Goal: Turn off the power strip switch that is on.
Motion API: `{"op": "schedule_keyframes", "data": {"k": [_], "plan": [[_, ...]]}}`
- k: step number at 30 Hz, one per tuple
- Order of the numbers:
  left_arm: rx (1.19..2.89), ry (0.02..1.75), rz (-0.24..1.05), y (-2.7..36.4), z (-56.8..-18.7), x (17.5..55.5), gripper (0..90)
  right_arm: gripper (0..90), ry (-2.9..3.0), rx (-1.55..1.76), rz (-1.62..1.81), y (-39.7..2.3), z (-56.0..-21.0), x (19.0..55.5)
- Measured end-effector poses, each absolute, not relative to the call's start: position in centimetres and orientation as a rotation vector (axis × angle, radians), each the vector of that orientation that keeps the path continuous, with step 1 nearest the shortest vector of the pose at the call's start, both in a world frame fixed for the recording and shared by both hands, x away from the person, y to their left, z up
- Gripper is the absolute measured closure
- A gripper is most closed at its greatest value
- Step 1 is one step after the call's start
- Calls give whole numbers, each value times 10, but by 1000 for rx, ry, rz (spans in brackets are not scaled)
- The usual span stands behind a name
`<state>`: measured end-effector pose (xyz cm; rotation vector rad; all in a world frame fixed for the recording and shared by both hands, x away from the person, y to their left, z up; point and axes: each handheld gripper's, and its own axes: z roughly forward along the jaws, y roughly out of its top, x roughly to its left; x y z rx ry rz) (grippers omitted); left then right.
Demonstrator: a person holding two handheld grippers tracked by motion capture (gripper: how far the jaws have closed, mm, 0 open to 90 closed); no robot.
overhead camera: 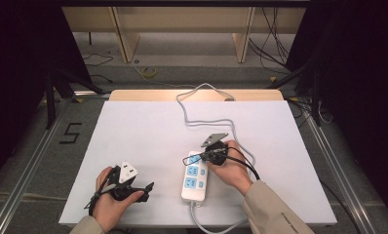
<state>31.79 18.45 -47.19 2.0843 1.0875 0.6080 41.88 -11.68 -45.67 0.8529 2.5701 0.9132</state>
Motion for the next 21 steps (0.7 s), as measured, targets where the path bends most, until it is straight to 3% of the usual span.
{"op": "schedule_keyframes", "data": {"k": [21], "plan": [[2094,1082,606,183,-472,318,75,900,2552,853,912,-116,-459,417]]}}
